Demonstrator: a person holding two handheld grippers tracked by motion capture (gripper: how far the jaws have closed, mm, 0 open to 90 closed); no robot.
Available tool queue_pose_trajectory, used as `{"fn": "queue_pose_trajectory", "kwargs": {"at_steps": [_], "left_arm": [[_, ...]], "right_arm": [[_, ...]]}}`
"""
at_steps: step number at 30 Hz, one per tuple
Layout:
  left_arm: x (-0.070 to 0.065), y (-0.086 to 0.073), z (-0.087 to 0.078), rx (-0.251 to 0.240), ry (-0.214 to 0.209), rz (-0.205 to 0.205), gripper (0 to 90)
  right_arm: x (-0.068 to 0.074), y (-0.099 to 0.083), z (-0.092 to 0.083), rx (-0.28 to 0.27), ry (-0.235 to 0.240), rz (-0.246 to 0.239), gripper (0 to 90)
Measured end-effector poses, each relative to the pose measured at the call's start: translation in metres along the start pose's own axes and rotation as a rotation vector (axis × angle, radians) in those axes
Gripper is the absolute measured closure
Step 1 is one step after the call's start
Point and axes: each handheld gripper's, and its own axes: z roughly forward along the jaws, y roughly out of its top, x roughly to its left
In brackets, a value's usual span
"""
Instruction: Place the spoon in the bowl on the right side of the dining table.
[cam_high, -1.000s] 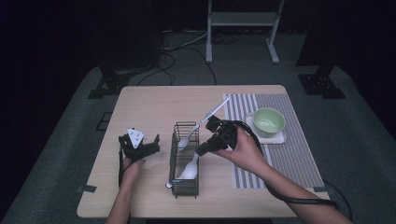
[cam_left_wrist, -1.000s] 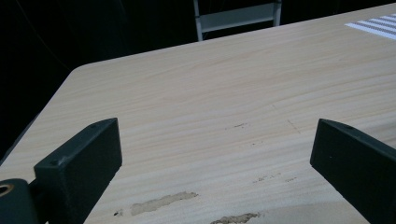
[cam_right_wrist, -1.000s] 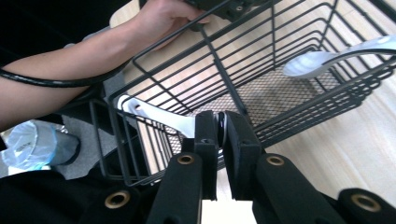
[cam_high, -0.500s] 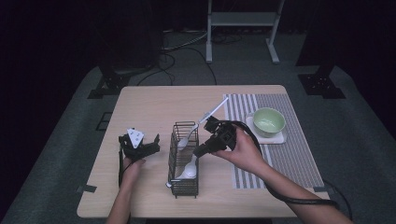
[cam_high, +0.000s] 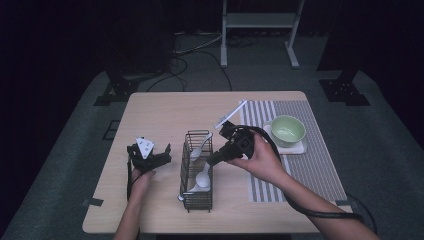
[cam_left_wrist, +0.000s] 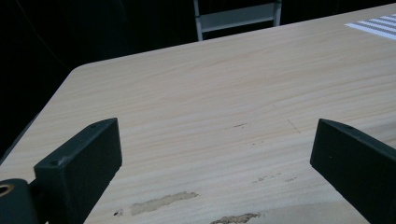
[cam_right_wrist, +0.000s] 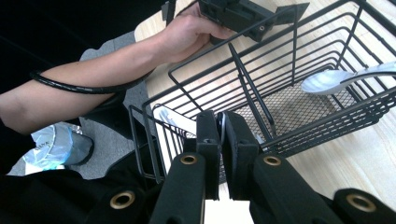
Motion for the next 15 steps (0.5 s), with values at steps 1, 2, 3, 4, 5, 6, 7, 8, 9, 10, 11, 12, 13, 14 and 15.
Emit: {"fn": "queue_pose_trajectory", "kwargs": {"at_steps": [1,2,3,4,5,6,7,8,9,10,11,12,13,14,15], "left_arm": [[0.0,0.0,0.0,0.0,0.0,0.0,1.1],[0.0,0.0,0.0,-0.002,0.0,-0.001,1.1],[0.0,0.0,0.0,-0.002,0.0,-0.001,1.1],[0.0,0.0,0.0,-0.003,0.0,-0.002,1.1],[0.0,0.0,0.0,-0.003,0.0,-0.002,1.1],[0.0,0.0,0.0,-0.003,0.0,-0.002,1.1],[0.0,0.0,0.0,-0.002,0.0,-0.001,1.1],[0.0,0.0,0.0,-0.001,0.0,-0.002,1.1],[0.0,0.0,0.0,-0.002,0.0,-0.003,1.1],[0.0,0.0,0.0,-0.002,0.0,-0.003,1.1],[0.0,0.0,0.0,-0.002,0.0,-0.003,1.1],[0.0,0.0,0.0,-0.002,0.0,-0.002,1.1],[0.0,0.0,0.0,-0.001,0.0,-0.002,1.2],[0.0,0.0,0.0,-0.001,0.0,-0.002,1.1],[0.0,0.0,0.0,-0.002,-0.002,-0.004,1.1]], "right_arm": [[0.0,0.0,-0.001,-0.006,0.001,-0.004,85.5],[0.001,0.001,-0.002,-0.009,0.001,-0.007,85.5],[0.001,0.002,-0.003,-0.01,0.001,-0.006,85.4],[0.002,0.002,-0.005,-0.014,0.004,-0.01,85.4],[0.002,0.003,-0.006,-0.018,0.006,-0.011,85.4],[0.003,0.003,-0.007,-0.021,0.006,-0.013,85.4],[0.004,0.004,-0.008,-0.023,0.008,-0.013,85.5],[0.004,0.004,-0.009,-0.026,0.007,-0.016,85.5],[0.005,0.005,-0.01,-0.03,0.009,-0.019,85.5],[0.005,0.006,-0.011,-0.036,0.012,-0.019,85.5],[0.006,0.006,-0.012,-0.038,0.011,-0.019,85.5],[0.007,0.007,-0.014,-0.042,0.013,-0.019,85.5],[0.007,0.007,-0.015,-0.046,0.015,-0.02,85.5],[0.008,0.008,-0.017,-0.053,0.019,-0.024,85.5],[0.008,0.009,-0.018,-0.055,0.019,-0.026,85.5]]}}
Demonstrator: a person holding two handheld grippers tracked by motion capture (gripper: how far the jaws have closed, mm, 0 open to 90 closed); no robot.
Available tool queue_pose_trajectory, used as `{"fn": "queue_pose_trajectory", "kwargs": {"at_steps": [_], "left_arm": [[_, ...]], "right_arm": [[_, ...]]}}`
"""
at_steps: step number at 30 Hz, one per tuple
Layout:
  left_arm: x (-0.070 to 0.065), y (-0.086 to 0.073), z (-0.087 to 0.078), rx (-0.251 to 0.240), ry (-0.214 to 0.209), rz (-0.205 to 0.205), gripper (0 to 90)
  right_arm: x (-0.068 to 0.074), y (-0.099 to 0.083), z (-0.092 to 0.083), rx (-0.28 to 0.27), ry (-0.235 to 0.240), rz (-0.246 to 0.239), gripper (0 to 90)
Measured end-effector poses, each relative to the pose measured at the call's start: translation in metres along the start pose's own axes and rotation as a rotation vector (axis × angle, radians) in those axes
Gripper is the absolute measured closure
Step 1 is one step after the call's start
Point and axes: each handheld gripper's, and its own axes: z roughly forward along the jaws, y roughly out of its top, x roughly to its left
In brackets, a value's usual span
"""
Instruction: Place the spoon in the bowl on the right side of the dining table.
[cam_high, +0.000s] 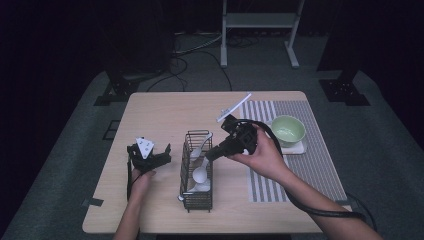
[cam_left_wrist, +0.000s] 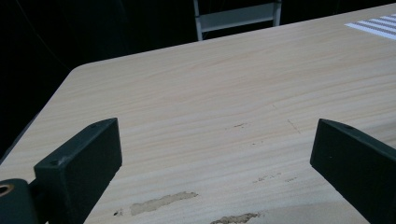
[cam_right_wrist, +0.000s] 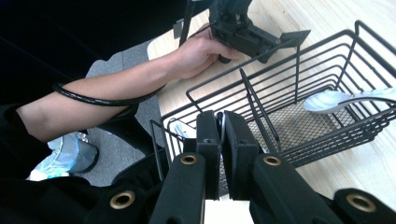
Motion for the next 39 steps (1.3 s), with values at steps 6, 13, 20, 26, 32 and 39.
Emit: {"fn": "queue_pose_trajectory", "kwargs": {"at_steps": [6,13,20,26,32,39], "left_arm": [[0.0,0.0,0.0,0.0,0.0,0.002,1.1],[0.0,0.0,0.0,0.0,-0.001,0.0,1.1],[0.0,0.0,0.0,0.002,0.0,0.006,1.1],[0.0,0.0,0.0,0.001,0.002,0.007,1.2],[0.0,0.0,0.0,0.002,0.001,0.007,1.2],[0.0,0.0,0.0,0.0,0.001,0.007,1.1]], "right_arm": [[0.002,0.002,-0.006,-0.016,0.001,-0.004,85.5],[0.003,0.003,-0.013,-0.028,0.007,-0.003,85.5],[0.004,0.004,-0.029,-0.059,0.008,-0.006,85.5],[0.005,0.002,-0.038,-0.074,0.011,-0.001,85.5],[0.004,0.001,-0.045,-0.091,0.012,-0.003,85.5],[0.006,0.0,-0.058,-0.118,0.011,0.0,85.5]]}}
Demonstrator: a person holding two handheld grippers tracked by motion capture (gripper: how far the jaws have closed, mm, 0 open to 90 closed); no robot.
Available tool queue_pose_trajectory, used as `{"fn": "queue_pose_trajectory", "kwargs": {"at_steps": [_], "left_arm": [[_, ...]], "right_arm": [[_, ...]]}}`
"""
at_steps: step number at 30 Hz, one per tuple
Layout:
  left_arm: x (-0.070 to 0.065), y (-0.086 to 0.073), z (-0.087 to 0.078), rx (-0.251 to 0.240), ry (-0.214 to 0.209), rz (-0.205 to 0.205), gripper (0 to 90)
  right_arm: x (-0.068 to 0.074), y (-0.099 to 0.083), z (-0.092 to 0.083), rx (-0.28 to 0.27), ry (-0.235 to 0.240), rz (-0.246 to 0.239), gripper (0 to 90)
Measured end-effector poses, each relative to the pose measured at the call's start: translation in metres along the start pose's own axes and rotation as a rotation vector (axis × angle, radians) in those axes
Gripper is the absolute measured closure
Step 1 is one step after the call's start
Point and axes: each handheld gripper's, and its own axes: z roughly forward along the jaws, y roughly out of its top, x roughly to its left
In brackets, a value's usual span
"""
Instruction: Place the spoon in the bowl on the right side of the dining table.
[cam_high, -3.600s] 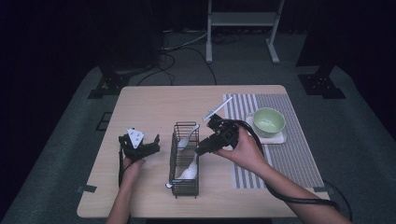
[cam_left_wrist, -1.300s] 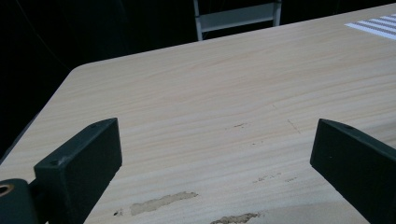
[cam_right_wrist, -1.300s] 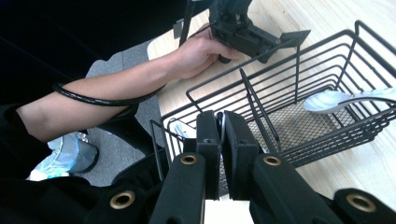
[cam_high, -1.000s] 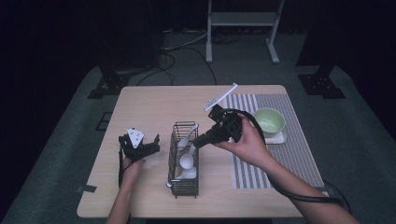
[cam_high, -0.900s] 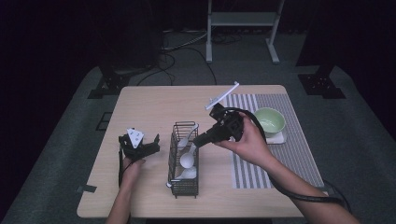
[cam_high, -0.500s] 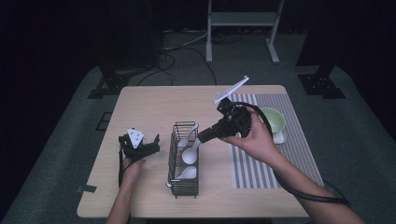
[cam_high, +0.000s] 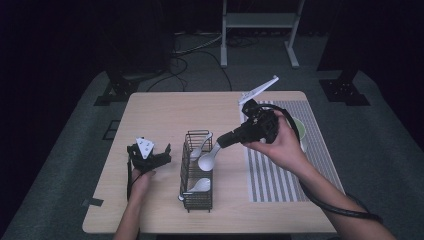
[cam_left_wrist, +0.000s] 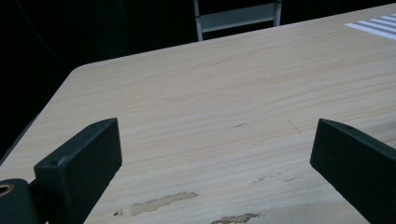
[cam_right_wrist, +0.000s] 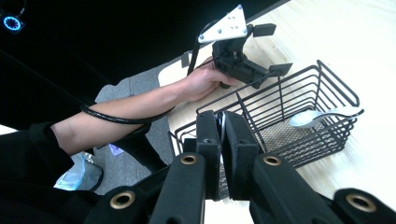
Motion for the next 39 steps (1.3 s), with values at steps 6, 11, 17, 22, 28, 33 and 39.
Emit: {"fn": "queue_pose_trajectory", "kwargs": {"at_steps": [6,11,17,22,28,33,39], "left_arm": [[0.0,0.0,0.0,0.0,0.0,0.0,1.1],[0.0,0.0,0.0,-0.002,0.001,-0.001,1.1],[0.0,0.0,0.0,0.0,0.001,0.001,1.1],[0.0,0.0,0.0,-0.001,0.001,0.0,1.1],[0.0,0.0,0.0,0.0,0.002,0.002,1.1],[0.0,0.0,0.0,0.0,0.002,-0.001,1.1],[0.0,0.0,0.0,-0.001,0.002,-0.001,1.1]], "right_arm": [[-0.001,-0.002,-0.011,-0.023,-0.007,0.004,85.5],[-0.004,-0.006,-0.02,-0.036,-0.014,0.013,85.5],[-0.006,-0.009,-0.028,-0.048,-0.022,0.021,85.5],[-0.01,-0.013,-0.036,-0.056,-0.036,0.033,85.5],[-0.013,-0.017,-0.042,-0.066,-0.045,0.046,85.5],[-0.017,-0.021,-0.046,-0.07,-0.052,0.056,85.5],[-0.02,-0.024,-0.048,-0.075,-0.056,0.065,85.5]]}}
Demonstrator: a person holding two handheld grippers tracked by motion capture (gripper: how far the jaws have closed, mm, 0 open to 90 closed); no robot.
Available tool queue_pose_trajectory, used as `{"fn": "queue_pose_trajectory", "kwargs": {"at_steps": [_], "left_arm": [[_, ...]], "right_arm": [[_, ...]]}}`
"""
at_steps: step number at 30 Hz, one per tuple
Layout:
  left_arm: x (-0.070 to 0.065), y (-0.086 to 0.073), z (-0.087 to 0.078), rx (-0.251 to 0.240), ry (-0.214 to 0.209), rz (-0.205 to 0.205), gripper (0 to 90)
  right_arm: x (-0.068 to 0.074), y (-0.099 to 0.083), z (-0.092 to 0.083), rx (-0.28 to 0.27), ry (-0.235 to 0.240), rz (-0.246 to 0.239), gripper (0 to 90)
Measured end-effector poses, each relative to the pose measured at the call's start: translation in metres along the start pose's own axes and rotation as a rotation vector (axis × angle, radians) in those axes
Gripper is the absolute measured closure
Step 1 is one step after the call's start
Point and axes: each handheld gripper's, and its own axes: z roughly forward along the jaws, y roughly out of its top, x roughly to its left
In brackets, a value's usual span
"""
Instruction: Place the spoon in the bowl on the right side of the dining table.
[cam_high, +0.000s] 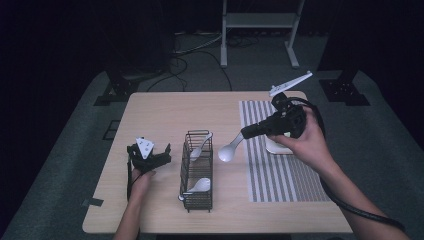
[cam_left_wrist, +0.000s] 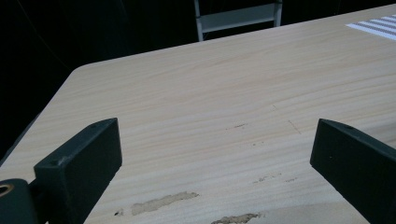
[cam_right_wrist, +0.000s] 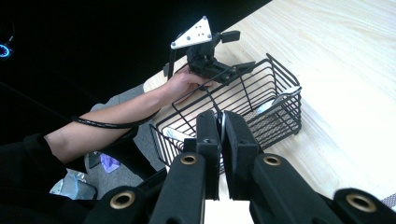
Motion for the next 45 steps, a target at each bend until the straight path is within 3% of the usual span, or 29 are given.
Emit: {"fn": "queue_pose_trajectory", "kwargs": {"at_steps": [22,45], "left_arm": [[0.0,0.0,0.0,-0.001,-0.001,-0.008,1.1],[0.0,0.0,0.0,-0.001,0.0,-0.008,1.1]], "right_arm": [[-0.015,-0.012,-0.008,-0.016,-0.016,0.043,85.5],[-0.04,-0.028,-0.023,-0.034,-0.064,0.11,85.5]]}}
